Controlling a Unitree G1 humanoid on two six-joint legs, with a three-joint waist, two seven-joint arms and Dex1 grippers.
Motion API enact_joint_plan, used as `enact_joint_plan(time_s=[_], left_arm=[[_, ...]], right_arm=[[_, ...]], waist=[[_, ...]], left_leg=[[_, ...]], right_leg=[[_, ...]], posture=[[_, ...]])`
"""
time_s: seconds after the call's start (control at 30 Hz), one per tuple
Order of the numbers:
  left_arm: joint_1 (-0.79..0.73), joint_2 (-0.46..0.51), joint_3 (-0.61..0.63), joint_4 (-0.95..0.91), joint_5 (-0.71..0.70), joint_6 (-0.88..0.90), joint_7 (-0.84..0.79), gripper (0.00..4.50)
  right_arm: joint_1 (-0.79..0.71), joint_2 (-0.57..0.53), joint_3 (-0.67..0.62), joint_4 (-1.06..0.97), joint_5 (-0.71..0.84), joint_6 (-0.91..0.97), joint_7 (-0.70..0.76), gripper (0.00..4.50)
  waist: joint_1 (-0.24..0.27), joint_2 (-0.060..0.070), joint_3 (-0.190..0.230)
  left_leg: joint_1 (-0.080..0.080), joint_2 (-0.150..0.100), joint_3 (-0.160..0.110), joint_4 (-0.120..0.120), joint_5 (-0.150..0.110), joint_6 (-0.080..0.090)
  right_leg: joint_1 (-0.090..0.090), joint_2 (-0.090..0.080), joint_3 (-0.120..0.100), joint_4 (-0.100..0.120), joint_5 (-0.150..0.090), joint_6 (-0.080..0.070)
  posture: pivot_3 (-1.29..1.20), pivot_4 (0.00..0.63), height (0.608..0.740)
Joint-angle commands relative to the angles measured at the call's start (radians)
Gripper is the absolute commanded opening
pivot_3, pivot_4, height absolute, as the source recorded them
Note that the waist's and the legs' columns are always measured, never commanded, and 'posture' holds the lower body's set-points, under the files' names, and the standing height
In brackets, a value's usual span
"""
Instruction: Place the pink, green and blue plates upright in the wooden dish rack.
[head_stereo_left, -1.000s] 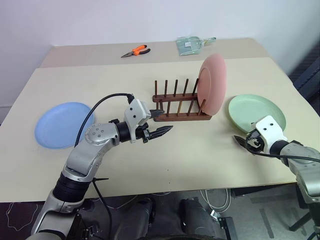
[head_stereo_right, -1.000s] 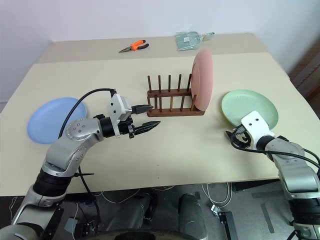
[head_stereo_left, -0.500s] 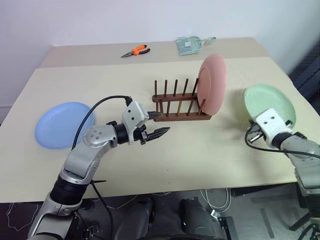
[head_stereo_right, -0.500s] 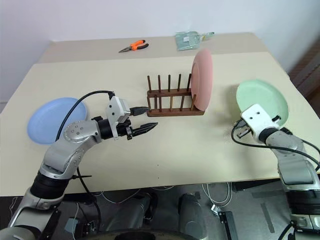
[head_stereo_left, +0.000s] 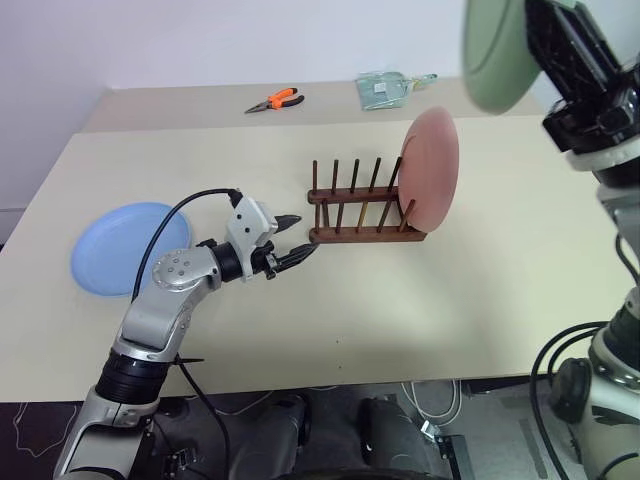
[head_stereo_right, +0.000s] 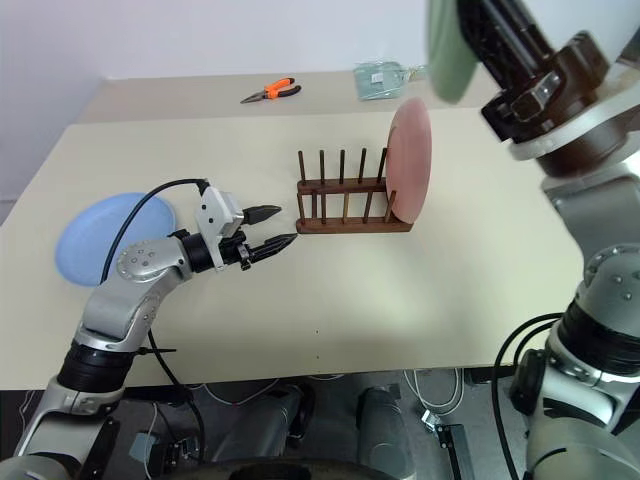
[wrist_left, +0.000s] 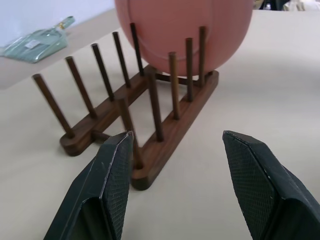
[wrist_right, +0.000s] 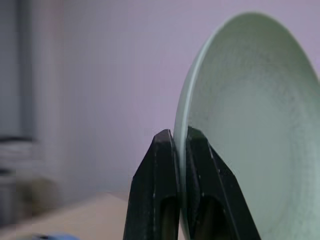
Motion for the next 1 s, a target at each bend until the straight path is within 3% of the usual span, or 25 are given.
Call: enact_joint_plan(time_s=[0.03,0.17,0.87,1.0], left_arm=[[0.005,0.001,0.016,-0.035,0.002,-0.02,0.004,2.93],[0.016,0.003,0.023,-0.057,-0.005,-0.006,0.01,2.93],[0.024,0.002,0.002,-0.068,0.001,0.003,0.009,2.93],[0.023,0.004,0.003,-0.066,0.003,0.003,0.008,2.93]], right_arm=[[0.012,0.041,0.073,-0.014,0.021,0.01,-0.099,0.05],[0.053,0.082,0.156,0.049,-0.089,0.003,-0.111,0.05],[0.003,0.18,0.196,0.293,-0.145,0.047,-0.097,0.05],[-0.026,0.175,0.202,0.356,-0.193,0.06,-0.089,1.53]], waist=[[0.0,0.0,0.0],[0.001,0.0,0.0],[-0.001,0.001,0.0],[-0.001,0.001,0.0]], left_leg=[[0.0,0.0,0.0,0.0,0.0,0.0],[0.0,0.0,0.0,0.0,0.0,0.0],[0.0,0.0,0.0,0.0,0.0,0.0],[0.0,0.0,0.0,-0.001,0.001,-0.001]], right_leg=[[0.0,0.0,0.0,0.0,0.0,-0.001],[-0.001,0.001,0.0,0.001,0.0,0.0],[-0.002,0.002,0.0,0.002,0.002,0.002],[-0.002,0.002,0.0,0.002,0.002,0.002]], posture=[[0.0,0.15,0.719],[0.0,0.15,0.719],[0.0,0.15,0.719],[0.0,0.15,0.719]])
